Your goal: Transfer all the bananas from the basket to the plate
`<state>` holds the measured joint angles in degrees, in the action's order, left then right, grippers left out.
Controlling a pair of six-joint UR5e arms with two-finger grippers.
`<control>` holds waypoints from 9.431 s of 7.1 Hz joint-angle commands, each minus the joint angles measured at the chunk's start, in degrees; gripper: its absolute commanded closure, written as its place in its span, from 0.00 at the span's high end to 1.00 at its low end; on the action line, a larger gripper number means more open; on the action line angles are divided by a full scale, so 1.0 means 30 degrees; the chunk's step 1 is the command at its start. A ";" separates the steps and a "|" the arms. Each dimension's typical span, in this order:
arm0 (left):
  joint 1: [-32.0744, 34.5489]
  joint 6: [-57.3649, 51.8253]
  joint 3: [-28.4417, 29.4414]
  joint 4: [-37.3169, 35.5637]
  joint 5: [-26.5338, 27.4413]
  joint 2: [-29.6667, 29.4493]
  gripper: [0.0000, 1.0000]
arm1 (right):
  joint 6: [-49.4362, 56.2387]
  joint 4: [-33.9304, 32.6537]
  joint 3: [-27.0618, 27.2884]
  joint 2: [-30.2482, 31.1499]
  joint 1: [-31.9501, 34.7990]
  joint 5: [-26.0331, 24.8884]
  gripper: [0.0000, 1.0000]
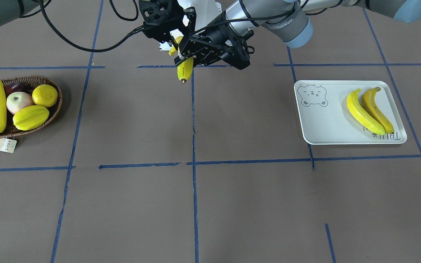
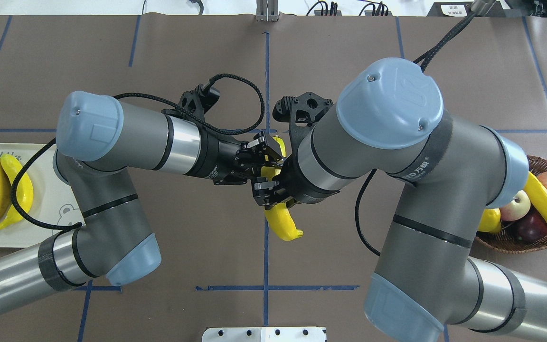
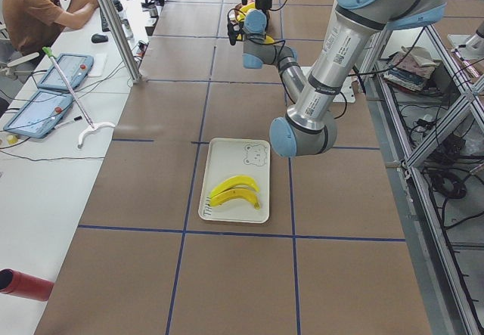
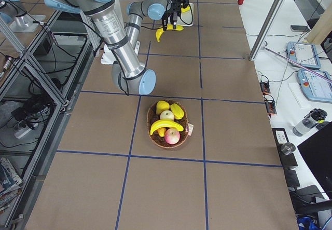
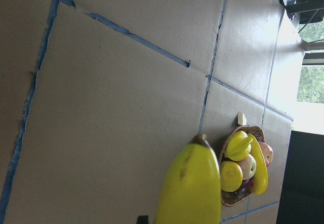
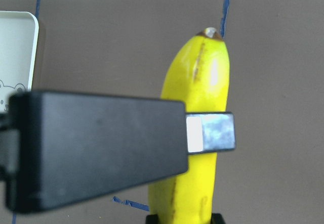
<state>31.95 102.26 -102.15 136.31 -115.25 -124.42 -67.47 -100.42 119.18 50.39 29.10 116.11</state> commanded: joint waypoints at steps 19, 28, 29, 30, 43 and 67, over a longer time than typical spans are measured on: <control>0.7639 -1.4345 -0.4777 -1.7294 0.0418 0.7786 0.00 | 0.0341 -0.2913 0.3986 0.3947 0.3133 -0.0150 1.00; 0.2240 -1.4898 0.0413 -2.4694 0.7064 0.5381 0.00 | 0.2597 -0.2707 0.4718 0.5880 0.4510 0.0172 1.00; 0.2211 -1.4868 0.1115 -2.4723 0.7359 0.4799 0.00 | 0.2597 -0.2707 0.4718 0.5851 0.4597 0.0172 1.00; 0.2240 -1.4868 0.1412 -2.4723 0.7594 0.4677 0.00 | 0.2597 -0.2707 0.4718 0.5851 0.4656 0.0201 1.00; 0.5961 -1.6540 -0.5060 -2.4518 -0.0138 0.2979 1.00 | 1.8705 -0.1919 0.4666 1.4691 1.1537 0.2016 1.00; 0.5932 -1.6157 -0.5470 -2.4402 -0.0490 0.2597 1.00 | 1.7275 1.0245 -0.0149 1.9774 1.1556 0.2786 0.00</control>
<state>49.83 53.78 -118.51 62.84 -116.72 -116.38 -16.10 -68.54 116.82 111.02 58.70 117.93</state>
